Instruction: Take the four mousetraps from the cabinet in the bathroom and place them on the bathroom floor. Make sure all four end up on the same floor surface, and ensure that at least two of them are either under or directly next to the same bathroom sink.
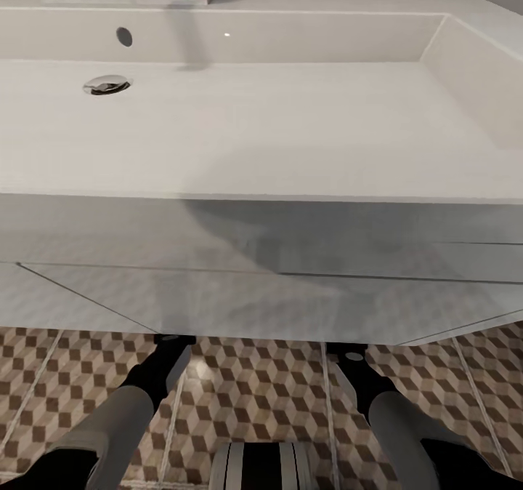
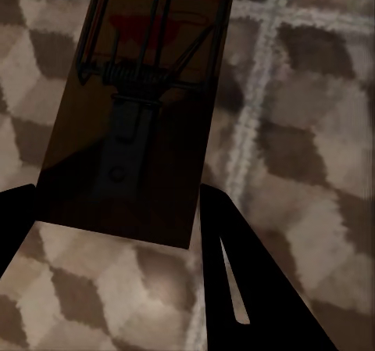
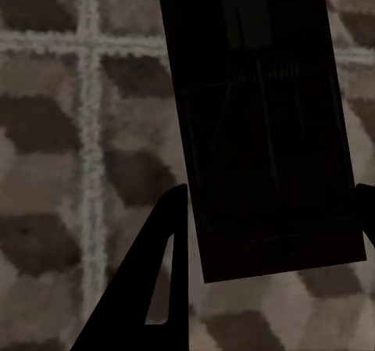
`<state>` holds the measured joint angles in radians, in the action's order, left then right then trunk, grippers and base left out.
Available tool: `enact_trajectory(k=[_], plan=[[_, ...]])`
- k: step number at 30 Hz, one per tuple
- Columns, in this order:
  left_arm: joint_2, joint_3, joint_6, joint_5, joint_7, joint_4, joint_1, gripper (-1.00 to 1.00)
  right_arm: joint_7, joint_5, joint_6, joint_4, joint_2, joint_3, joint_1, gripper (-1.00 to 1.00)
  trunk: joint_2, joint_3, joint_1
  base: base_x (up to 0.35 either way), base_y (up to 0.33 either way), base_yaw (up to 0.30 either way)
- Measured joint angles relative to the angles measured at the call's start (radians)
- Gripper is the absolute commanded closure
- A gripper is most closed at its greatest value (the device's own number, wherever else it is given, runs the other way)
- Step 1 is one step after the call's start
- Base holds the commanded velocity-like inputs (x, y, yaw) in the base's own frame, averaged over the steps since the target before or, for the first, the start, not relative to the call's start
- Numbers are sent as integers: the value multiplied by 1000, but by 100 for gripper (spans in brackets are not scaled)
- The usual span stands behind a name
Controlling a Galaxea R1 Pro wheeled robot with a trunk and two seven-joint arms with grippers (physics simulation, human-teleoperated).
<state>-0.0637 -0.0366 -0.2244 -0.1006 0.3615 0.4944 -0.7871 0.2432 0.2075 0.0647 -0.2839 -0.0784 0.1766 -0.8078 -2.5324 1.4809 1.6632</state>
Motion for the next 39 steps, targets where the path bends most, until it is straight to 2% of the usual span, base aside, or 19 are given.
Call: enact_trajectory(k=[11,23,25,30,39], plan=[[-3,-1,7,8,0,-21,-10,100,0,0,3,19,-3,2,0,100,0,0,0,0,0,0],[-26,-4,8,10,1,-49,-21,100,1,1,11,33,-4,4,0,100,0,0,0,0,0,0],[-26,-4,7,11,1,-13,-10,100,1,1,11,33,-4,4,0,100,0,8,1,0,0,0],[-28,-5,9,13,2,-9,-24,100,1,1,11,33,-4,4,0,100,-2,27,3,0,0,0],[-27,-4,10,15,4,-10,-25,100,1,2,11,33,-2,3,0,100,-2,27,3,0,0,0]])
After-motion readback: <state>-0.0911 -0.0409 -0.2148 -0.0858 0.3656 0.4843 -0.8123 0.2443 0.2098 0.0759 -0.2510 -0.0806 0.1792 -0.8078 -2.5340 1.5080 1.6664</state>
